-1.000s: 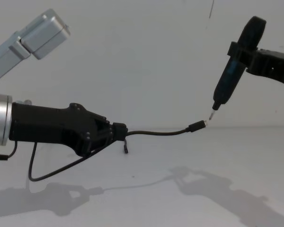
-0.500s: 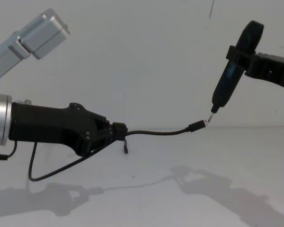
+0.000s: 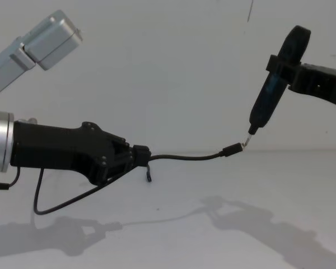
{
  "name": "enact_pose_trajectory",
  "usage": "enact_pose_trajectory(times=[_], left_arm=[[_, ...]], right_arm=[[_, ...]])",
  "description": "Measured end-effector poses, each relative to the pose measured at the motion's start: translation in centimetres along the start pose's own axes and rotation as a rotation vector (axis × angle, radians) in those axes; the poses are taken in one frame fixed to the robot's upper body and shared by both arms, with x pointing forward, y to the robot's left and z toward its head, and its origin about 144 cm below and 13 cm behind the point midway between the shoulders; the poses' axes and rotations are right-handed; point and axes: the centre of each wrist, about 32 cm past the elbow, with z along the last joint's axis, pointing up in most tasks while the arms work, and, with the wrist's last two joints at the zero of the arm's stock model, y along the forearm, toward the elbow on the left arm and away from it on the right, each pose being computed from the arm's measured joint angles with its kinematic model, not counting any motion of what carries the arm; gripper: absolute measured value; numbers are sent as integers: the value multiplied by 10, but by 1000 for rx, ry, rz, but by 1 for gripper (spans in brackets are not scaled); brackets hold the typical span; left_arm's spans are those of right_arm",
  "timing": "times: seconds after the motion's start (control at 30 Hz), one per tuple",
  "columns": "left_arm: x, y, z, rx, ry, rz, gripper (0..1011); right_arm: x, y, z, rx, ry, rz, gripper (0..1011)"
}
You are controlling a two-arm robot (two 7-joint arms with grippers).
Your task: Pick up the data cable with the one hand.
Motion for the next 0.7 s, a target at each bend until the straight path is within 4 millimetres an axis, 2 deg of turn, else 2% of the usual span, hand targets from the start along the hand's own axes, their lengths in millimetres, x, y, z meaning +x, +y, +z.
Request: enact_pose_trajectory(times=[0.7], left_arm=[[0, 0, 0, 0, 0, 0, 28]], right_arm=[[0, 2, 1, -2, 3, 6, 263]])
